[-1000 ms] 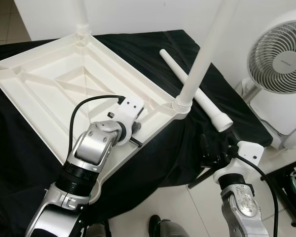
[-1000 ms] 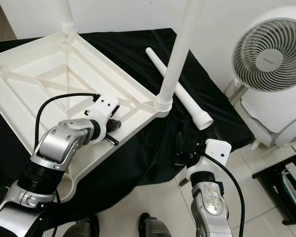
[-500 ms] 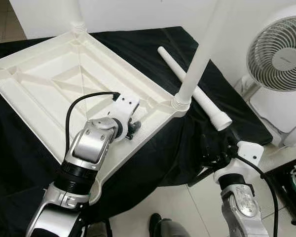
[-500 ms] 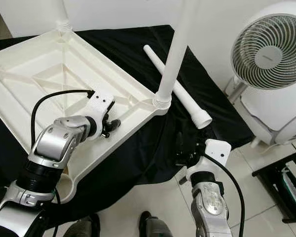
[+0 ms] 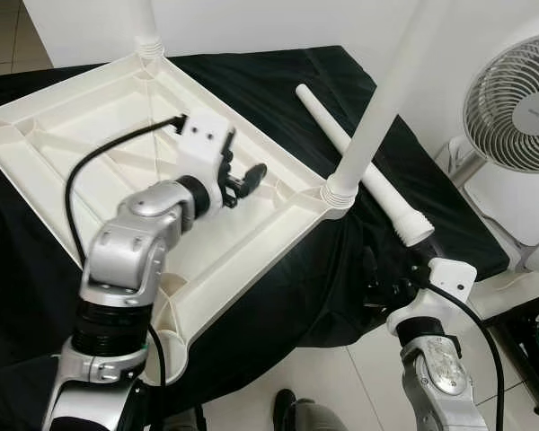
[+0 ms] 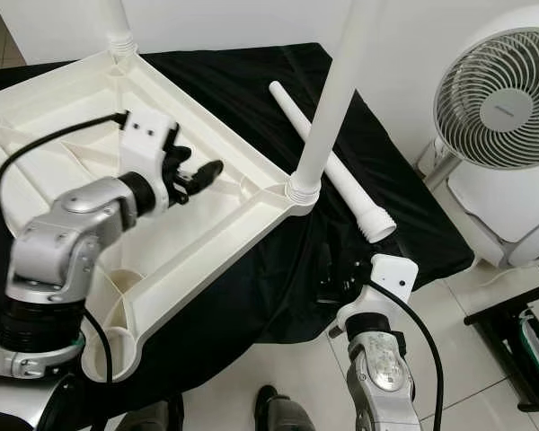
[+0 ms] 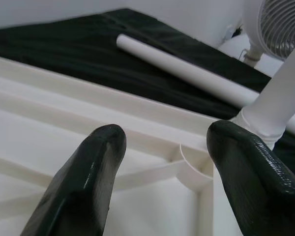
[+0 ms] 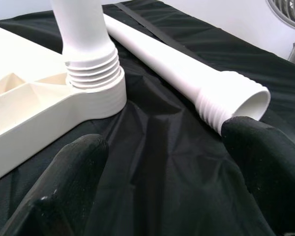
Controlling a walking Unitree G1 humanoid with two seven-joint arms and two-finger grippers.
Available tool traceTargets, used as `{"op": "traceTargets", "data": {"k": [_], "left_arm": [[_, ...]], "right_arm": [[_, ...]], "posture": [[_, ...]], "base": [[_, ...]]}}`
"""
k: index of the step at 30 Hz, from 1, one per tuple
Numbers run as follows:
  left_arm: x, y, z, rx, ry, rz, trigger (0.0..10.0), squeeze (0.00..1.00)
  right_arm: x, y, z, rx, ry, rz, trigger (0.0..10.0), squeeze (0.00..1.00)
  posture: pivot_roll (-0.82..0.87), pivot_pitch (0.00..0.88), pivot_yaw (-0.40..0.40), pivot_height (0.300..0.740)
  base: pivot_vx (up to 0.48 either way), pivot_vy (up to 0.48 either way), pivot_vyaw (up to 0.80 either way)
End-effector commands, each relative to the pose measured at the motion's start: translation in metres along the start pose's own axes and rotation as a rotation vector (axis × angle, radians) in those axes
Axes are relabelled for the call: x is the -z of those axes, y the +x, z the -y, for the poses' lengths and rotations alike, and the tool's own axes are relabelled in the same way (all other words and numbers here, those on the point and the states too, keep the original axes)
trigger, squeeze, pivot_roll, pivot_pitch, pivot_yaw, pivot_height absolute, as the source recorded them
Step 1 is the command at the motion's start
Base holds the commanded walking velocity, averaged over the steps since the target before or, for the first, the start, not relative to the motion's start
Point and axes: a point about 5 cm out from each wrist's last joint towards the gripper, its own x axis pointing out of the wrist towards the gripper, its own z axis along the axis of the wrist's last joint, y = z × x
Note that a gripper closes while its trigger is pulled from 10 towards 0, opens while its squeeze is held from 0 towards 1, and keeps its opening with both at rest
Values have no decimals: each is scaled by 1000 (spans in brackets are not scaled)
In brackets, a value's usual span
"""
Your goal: Building children table
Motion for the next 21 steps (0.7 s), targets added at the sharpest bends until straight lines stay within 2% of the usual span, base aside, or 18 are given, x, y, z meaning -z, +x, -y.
{"op": "traceTargets", "data": {"k": [1,4,5,7,9,10,11,12,17,21], "left_arm": [[-5,-2,8,161,16,22,10000,0],[3,-1,-8,68,115,-38,10000,0],[3,-1,-8,68,115,-38,10000,0],[9,-2,-20,-4,134,-75,10000,0],[15,-5,-31,-55,209,-121,10000,0],[15,-5,-31,-55,209,-121,10000,0],[20,-11,-46,-109,291,-168,10000,0],[20,-11,-46,-109,291,-168,10000,0],[20,-22,-70,-176,384,-225,10000,0],[18,-28,-81,-207,426,-249,10000,0]], "right_arm": [[4,-2,2,7,-8,-14,10000,0],[3,1,2,6,-8,-6,10000,0],[3,1,2,6,-8,-6,10000,0],[2,2,1,6,-8,-1,10000,0],[2,2,1,7,-7,2,10000,0],[2,2,1,7,-7,2,10000,0],[1,3,1,8,-8,5,10000,0],[1,3,1,8,-8,5,10000,0],[1,4,3,10,-11,8,10000,0],[0,6,3,8,-12,14,10000,0]], "posture": [[36,181,-39,740],[36,181,-39,740],[36,181,-39,740],[40,181,-38,740],[40,184,-36,740],[40,184,-36,740],[40,184,-36,740],[40,184,-36,740],[46,189,-38,740],[46,189,-38,740]], "base": [[0,0,0],[0,0,0],[0,0,0],[0,0,0],[0,0,0],[0,0,0],[0,0,0],[0,0,0],[0,0,0],[0,0,0]]}}
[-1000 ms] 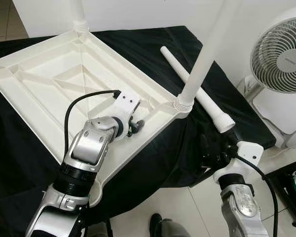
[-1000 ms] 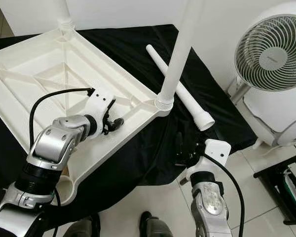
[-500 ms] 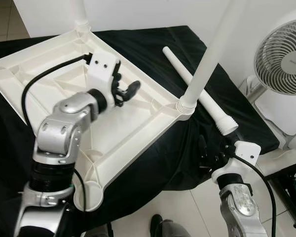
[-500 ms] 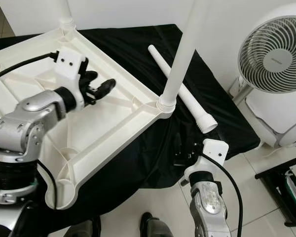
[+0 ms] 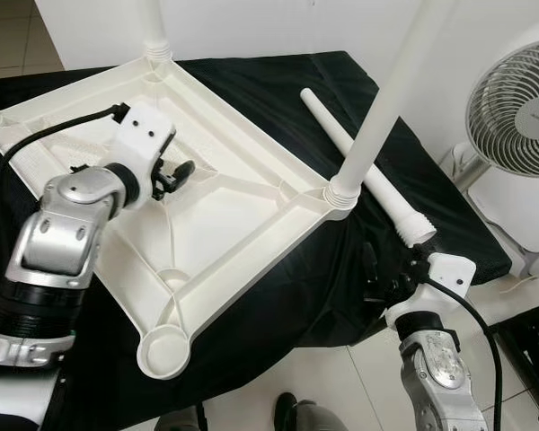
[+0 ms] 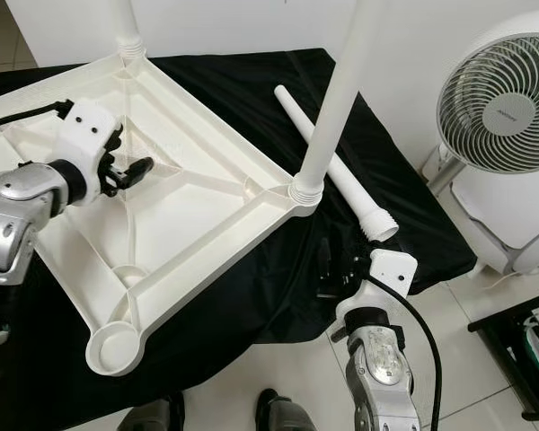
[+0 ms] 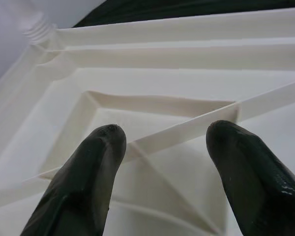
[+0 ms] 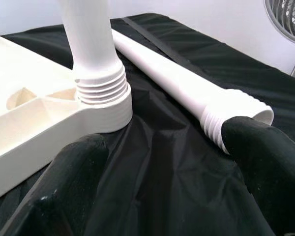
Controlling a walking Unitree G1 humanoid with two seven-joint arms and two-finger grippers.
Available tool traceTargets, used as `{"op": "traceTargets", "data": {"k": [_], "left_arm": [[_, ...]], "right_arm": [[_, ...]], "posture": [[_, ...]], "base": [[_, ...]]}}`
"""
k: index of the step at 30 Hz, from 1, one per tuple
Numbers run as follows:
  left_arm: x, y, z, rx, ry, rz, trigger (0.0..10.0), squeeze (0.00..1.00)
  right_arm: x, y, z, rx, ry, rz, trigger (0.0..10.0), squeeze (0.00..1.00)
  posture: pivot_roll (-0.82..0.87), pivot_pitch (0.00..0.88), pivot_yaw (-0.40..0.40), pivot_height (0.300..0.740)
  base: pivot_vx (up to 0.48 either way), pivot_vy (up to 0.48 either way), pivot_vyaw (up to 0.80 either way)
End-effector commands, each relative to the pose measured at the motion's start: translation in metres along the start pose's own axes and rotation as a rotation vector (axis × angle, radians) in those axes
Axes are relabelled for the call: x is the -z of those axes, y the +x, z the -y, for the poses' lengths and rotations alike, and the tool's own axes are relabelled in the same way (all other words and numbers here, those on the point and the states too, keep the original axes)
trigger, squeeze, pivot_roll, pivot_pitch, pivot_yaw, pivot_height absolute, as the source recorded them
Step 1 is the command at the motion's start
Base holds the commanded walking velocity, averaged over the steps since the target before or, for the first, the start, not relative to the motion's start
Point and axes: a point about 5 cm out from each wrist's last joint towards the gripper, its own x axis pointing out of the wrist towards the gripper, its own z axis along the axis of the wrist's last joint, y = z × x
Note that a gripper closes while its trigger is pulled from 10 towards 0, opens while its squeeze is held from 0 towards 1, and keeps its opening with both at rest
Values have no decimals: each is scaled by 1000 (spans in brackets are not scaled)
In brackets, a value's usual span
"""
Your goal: Building children table
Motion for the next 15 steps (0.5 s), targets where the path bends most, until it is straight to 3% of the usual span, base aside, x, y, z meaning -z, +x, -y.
{"op": "traceTargets", "data": {"k": [1,8,10,15], "left_arm": [[4,0,0,6,21,-12,10000,0],[17,-7,-10,20,111,-85,10000,0],[31,-13,-4,104,185,-149,10000,0],[42,-17,5,181,240,-196,10000,0]], "right_arm": [[4,-1,3,11,-7,-17,10000,0],[1,5,3,5,-10,2,10000,0],[-2,9,3,2,-11,15,10000,0],[-6,14,4,-2,-15,34,10000,0]], "posture": [[46,189,-38,740],[55,188,-43,740],[57,189,-46,740],[59,192,-50,740]], "base": [[0,0,0],[0,0,0],[0,0,0],[0,0,0]]}}
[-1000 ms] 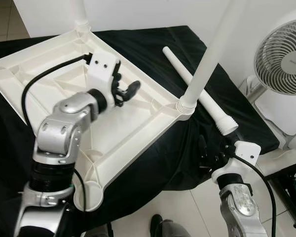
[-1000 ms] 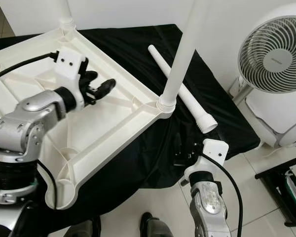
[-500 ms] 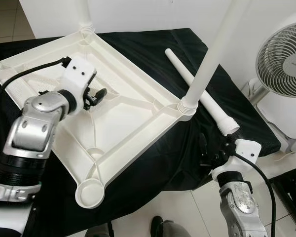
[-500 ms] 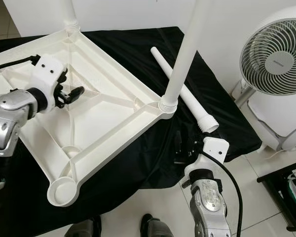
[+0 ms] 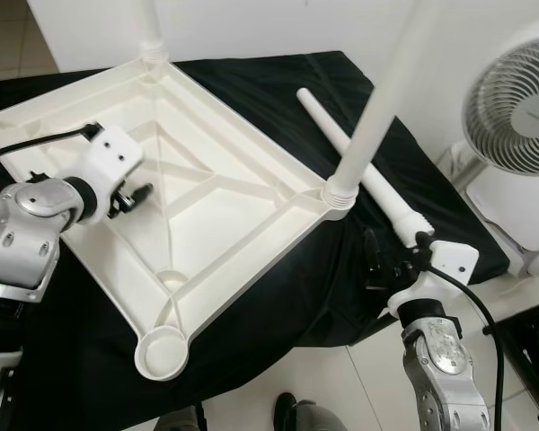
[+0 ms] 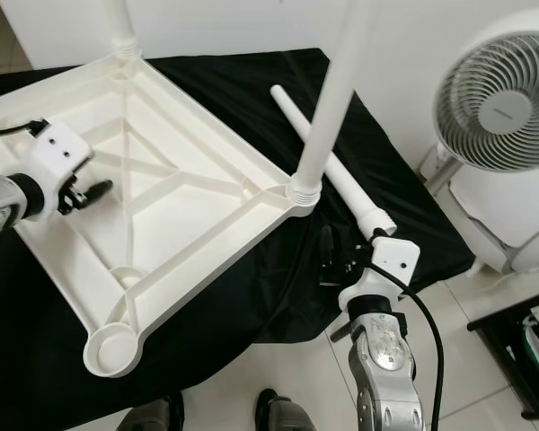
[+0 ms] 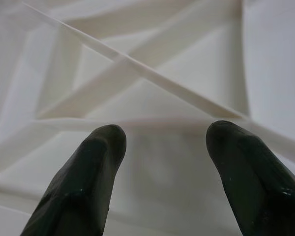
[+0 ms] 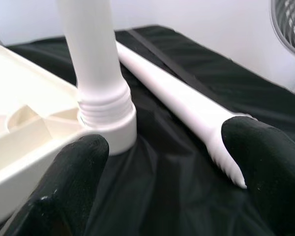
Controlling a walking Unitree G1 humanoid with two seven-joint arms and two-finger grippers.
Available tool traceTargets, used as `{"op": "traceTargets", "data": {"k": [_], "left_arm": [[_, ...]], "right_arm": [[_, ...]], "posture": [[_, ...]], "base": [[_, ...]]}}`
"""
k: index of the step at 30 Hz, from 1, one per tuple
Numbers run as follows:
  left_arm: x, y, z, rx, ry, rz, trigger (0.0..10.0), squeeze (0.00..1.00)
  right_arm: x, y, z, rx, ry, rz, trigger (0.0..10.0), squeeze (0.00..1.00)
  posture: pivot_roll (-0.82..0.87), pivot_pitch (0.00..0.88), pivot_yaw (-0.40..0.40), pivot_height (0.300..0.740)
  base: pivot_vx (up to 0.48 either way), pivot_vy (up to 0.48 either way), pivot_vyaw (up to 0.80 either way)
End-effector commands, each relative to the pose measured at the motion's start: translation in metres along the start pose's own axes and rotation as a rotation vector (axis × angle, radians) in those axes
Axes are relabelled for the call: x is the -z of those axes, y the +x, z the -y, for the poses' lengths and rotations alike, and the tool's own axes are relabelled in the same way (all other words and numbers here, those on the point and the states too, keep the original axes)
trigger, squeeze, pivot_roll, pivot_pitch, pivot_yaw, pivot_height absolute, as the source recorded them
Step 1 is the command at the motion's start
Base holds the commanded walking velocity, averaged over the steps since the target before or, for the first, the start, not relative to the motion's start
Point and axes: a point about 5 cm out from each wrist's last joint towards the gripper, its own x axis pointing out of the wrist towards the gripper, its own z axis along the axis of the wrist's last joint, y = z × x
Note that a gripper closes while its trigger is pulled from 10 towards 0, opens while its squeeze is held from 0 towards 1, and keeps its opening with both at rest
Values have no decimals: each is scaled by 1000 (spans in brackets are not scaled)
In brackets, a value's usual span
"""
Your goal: Building children table
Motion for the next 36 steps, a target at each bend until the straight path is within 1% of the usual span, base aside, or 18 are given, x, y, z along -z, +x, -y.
{"op": "traceTargets", "data": {"k": [1,3,7,9,10,13,15,17,18,20,21,22,23,24,29,31,32,36], "left_arm": [[1,0,6,35,40,-7,10000,0],[6,-1,13,85,81,-30,10000,0],[6,-3,20,134,112,-29,10000,0],[6,-5,28,196,134,-19,10000,0],[6,-5,28,196,134,-19,10000,0],[4,-9,40,296,155,-7,10000,0],[4,-10,42,313,156,-4,10000,0],[3,-13,51,382,166,3,10000,0],[3,-13,51,382,166,3,10000,0],[3,-16,58,433,176,7,10000,0],[3,-16,58,433,176,7,10000,0],[4,-18,64,468,179,7,10000,0],[4,-18,64,468,179,7,10000,0],[4,-19,68,495,186,6,10000,0],[4,-21,72,516,189,5,10000,0],[4,-23,76,542,193,5,10000,0],[4,-23,76,542,193,5,10000,0],[2,-27,86,589,197,11,10000,0]], "right_arm": [[3,0,5,12,-8,-12,10000,0],[1,3,5,6,-11,-3,10000,0],[1,4,5,4,-11,1,10000,0],[0,7,6,4,-11,5,10000,0],[0,7,6,4,-11,5,10000,0],[-2,12,7,6,-8,14,10000,0],[-2,13,7,7,-8,16,10000,0],[-2,19,8,25,-9,16,10000,0],[-2,19,8,25,-9,16,10000,0],[-2,25,10,57,-20,15,10000,0],[-2,25,10,57,-20,15,10000,0],[-1,30,12,101,-39,9,10000,0],[-1,30,12,101,-39,9,10000,0],[3,36,16,166,-56,-12,10000,0],[5,42,20,225,-72,-20,10000,0],[5,51,22,271,-79,-17,10000,0],[5,51,22,271,-79,-17,10000,0],[4,66,28,390,-77,-5,10000,0]], "posture": [[59,192,-50,740],[59,192,-50,740],[59,192,-50,740],[62,193,-54,740],[62,193,-54,740],[62,193,-54,740],[62,193,-54,740],[61,191,-51,740],[61,191,-51,740],[64,192,-49,740],[64,192,-49,740],[64,192,-49,740],[64,192,-49,740],[66,194,-48,740],[69,193,-49,740],[69,193,-49,740],[69,193,-49,740],[83,191,-51,740]], "base": [[0,0,0],[0,0,0],[0,0,0],[0,0,0],[0,0,0],[0,0,0],[0,0,0],[0,0,0],[0,0,0],[0,0,0],[0,0,0],[0,0,0],[0,0,0],[0,0,0],[0,0,0],[0,0,0],[0,0,0],[0,0,0]]}}
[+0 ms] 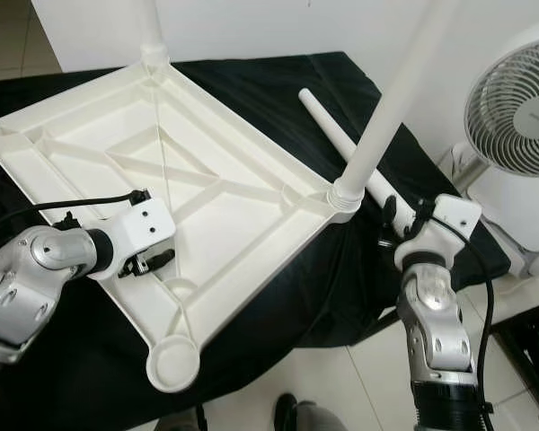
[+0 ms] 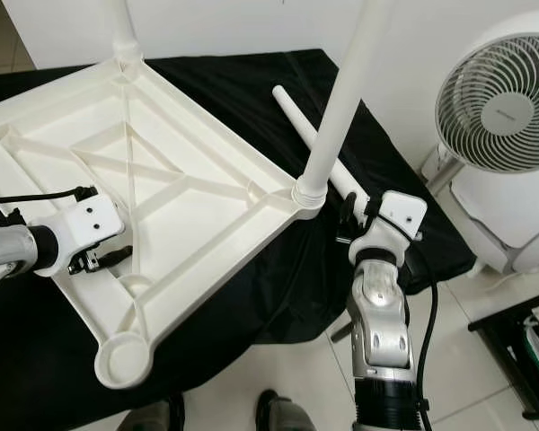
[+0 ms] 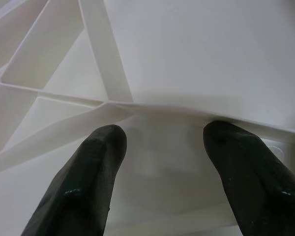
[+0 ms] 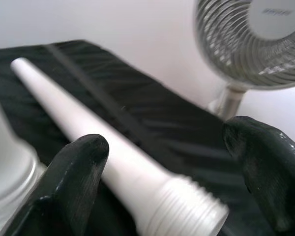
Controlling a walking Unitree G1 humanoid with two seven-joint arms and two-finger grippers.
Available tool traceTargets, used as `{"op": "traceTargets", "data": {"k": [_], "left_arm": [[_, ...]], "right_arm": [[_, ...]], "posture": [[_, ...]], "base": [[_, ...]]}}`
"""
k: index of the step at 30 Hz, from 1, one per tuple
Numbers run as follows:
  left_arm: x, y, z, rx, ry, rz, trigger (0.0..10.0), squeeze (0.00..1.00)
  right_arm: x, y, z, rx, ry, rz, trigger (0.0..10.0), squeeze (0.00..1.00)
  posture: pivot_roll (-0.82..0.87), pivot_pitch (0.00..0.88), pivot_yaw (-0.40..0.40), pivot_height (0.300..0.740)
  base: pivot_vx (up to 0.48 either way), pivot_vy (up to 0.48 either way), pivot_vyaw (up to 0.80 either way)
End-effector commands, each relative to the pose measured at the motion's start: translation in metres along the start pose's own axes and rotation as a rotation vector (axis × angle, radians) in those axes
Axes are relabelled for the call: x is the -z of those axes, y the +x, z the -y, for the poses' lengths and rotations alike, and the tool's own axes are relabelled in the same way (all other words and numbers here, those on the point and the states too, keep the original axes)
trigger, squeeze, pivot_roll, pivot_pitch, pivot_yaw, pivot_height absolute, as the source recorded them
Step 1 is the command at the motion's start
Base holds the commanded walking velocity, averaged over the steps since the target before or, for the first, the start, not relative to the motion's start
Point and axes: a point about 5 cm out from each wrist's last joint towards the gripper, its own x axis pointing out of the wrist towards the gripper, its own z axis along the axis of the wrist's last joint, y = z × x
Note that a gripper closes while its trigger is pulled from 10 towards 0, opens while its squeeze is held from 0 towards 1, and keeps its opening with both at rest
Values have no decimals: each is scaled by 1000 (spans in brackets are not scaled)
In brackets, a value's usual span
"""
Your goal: Building children table
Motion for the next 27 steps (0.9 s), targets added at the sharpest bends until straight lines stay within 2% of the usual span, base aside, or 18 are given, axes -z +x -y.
{"op": "traceTargets", "data": {"k": [1,7,9,12,13,17,20,24,27], "left_arm": [[-1,4,25,241,-7,9,10000,0],[-3,4,29,255,-10,18,10000,0],[-5,5,31,264,-7,26,10000,0],[-12,6,35,288,3,52,10000,0],[-12,6,35,288,3,52,10000,0],[-22,8,40,310,12,89,10000,0],[-26,9,43,320,16,104,10000,0],[-38,14,48,344,33,145,10000,0],[-41,16,49,348,36,156,10000,0]], "right_arm": [[5,3,6,63,-10,-12,10000,0],[0,17,0,108,3,17,10000,0],[-5,23,-6,113,24,30,10000,0],[-14,35,-25,94,78,50,10000,0],[-14,35,-25,94,78,50,10000,0],[-21,45,-40,20,111,64,10000,0],[-22,48,-45,-14,120,62,10000,0],[-30,57,-66,-122,176,59,10000,0],[-33,61,-72,-145,193,56,10000,0]], "posture": [[83,191,-51,740],[87,188,-48,740],[90,185,-45,740],[90,185,-45,740],[90,185,-45,740],[97,181,-46,740],[97,181,-46,740],[97,184,-47,740],[97,184,-47,740]], "base": [[0,0,0],[0,0,0],[0,0,0],[0,0,0],[0,0,0],[0,0,0],[0,0,0],[0,0,0],[0,0,0]]}}
